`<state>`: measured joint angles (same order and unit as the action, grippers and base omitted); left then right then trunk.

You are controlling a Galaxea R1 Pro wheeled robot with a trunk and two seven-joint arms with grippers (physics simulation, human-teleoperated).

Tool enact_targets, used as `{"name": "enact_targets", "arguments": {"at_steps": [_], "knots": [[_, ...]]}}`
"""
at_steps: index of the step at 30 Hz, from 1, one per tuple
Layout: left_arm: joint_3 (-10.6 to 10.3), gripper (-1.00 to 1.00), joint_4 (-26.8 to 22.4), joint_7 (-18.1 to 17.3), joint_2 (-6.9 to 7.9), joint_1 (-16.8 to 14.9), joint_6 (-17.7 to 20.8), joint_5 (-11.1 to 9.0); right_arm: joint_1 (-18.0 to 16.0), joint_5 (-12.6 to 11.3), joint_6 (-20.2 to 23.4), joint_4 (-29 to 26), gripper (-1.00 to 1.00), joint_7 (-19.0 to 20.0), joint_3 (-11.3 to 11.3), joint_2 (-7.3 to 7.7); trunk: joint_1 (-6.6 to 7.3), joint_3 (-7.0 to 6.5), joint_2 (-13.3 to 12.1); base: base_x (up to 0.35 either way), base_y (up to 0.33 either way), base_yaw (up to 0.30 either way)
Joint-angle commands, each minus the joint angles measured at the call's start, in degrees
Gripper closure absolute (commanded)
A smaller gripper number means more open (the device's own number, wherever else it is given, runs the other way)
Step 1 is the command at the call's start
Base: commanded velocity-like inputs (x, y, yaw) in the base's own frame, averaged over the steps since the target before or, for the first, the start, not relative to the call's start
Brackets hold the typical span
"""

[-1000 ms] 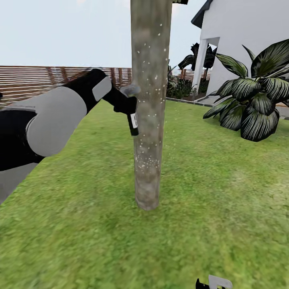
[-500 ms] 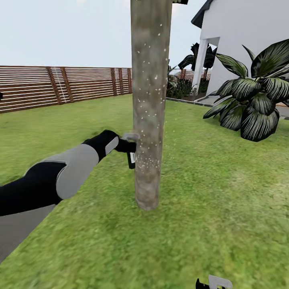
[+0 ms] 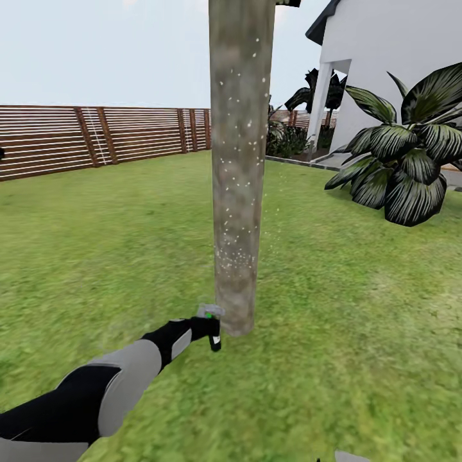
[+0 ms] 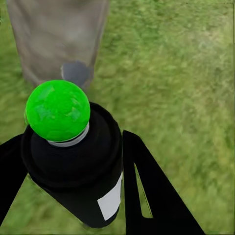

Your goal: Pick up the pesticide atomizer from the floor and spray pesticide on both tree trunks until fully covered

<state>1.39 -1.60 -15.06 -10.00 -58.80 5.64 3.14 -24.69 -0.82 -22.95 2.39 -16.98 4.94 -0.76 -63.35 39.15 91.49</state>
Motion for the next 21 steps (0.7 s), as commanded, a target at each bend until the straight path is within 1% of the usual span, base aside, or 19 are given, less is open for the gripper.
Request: {"name": "enact_targets", "arguments": {"at_steps": [1,3,6,8,10,13,18,21], "knots": [[0.3,1.00,-0.1,-0.2,0.00,1.1,-0.6,0.3,-0.1,-0.1,-0.5,0.4,-1.00,0.1,0.4,-0.01,0.00,0.04,0.0,0.000,0.000,0.000],[0.3,1.00,-0.2,-0.1,0.11,2.8,-1.8,0.3,-0.1,-0.1,-0.5,0.5,-1.00,0.1,0.4,-0.02,0.00,0.04,0.0,0.000,0.000,0.000],[0.3,1.00,-0.2,-0.1,0.21,3.5,-2.2,0.3,-0.1,-0.1,-0.5,0.6,-1.00,0.1,0.4,-0.01,0.00,0.04,0.0,0.025,0.044,0.000],[0.3,1.00,-0.2,-0.1,0.23,3.6,-3.5,0.3,-0.1,-0.1,-0.5,0.6,-1.00,0.1,0.4,-0.02,0.00,0.04,0.0,0.121,0.174,0.000],[0.3,1.00,-0.2,-0.1,0.24,3.8,-5.5,0.3,-0.1,-0.1,-0.5,0.6,-1.00,0.1,0.4,0.00,0.00,0.04,0.0,0.112,0.260,0.000],[0.3,1.00,-0.2,-0.1,0.27,3.8,-6.5,0.3,-0.1,-0.1,-0.5,0.6,-1.00,0.1,0.4,0.01,0.00,0.04,0.0,0.049,0.311,0.000],[0.3,1.00,-0.2,-0.1,0.40,3.9,-7.0,0.3,-0.1,-0.1,-0.5,0.6,-1.00,0.1,0.4,-0.02,0.00,0.04,0.0,0.010,0.342,-0.016],[0.3,1.00,-0.2,-0.2,0.41,3.9,-7.0,0.4,-0.1,-0.1,-0.5,0.6,-1.00,0.1,0.4,-0.03,0.00,0.04,0.0,0.001,0.349,-0.159]]}}
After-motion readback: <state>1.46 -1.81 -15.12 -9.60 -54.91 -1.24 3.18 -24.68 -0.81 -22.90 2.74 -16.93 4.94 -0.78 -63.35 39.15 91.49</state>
